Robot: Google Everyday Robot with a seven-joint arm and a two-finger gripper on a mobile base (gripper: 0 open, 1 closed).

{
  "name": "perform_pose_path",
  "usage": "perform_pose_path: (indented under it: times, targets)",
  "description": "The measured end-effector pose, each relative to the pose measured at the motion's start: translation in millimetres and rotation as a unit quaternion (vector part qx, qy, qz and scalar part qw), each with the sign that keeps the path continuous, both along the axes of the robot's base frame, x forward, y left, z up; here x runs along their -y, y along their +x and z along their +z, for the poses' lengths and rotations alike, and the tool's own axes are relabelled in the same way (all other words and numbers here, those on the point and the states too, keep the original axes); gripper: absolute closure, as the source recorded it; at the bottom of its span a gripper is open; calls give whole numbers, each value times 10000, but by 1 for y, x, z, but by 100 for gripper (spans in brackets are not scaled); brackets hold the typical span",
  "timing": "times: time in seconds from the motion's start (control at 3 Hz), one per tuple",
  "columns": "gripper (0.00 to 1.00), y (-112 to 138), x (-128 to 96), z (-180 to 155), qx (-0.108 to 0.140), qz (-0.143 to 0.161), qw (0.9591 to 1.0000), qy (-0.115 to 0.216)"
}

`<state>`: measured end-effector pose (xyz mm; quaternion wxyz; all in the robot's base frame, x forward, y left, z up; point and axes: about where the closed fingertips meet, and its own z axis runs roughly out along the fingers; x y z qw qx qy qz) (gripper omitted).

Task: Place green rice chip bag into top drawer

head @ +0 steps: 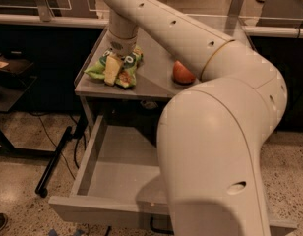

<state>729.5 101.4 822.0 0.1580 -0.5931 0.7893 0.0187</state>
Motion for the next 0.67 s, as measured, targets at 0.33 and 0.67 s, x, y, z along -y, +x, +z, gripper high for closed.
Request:
perform_pose_path:
  times: [0.33, 0.67]
  targets:
    - [89, 0, 0, 0, 0, 0, 10000, 0]
    - [100, 0, 0, 8, 0, 0, 10000, 0]
